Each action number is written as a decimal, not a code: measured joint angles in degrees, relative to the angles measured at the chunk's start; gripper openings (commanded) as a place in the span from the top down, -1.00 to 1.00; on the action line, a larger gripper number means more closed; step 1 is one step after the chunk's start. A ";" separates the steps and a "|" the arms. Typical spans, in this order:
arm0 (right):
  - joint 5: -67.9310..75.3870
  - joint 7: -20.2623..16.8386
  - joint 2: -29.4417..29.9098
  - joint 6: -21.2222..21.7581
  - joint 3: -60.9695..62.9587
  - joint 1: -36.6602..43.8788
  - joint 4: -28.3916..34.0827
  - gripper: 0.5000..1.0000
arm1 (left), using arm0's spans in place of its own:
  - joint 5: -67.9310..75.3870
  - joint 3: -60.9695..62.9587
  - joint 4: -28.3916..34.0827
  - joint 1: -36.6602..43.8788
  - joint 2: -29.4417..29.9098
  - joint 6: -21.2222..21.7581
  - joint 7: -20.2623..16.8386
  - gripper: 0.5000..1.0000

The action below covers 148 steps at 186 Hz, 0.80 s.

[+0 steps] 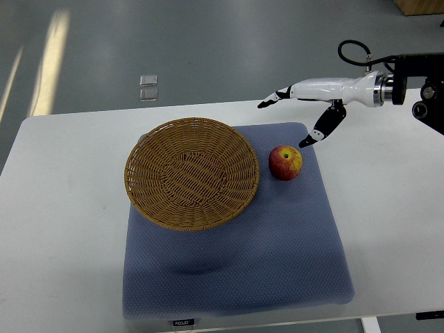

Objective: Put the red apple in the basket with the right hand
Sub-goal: 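Reach the right hand forward and down toward the red apple, then close the right hand fingers around the red apple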

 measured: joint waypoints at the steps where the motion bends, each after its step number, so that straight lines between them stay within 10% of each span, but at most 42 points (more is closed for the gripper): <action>1: -0.17 0.00 0.06 -0.18 -0.28 0.06 -0.03 -0.69 | 0.00 0.00 0.00 0.00 0.00 0.00 0.00 -1.00; 148: -4.70 -0.25 9.81 -17.70 -20.06 1.51 -10.61 -0.69 | 0.00 0.00 0.02 0.00 0.00 0.00 -0.02 -1.00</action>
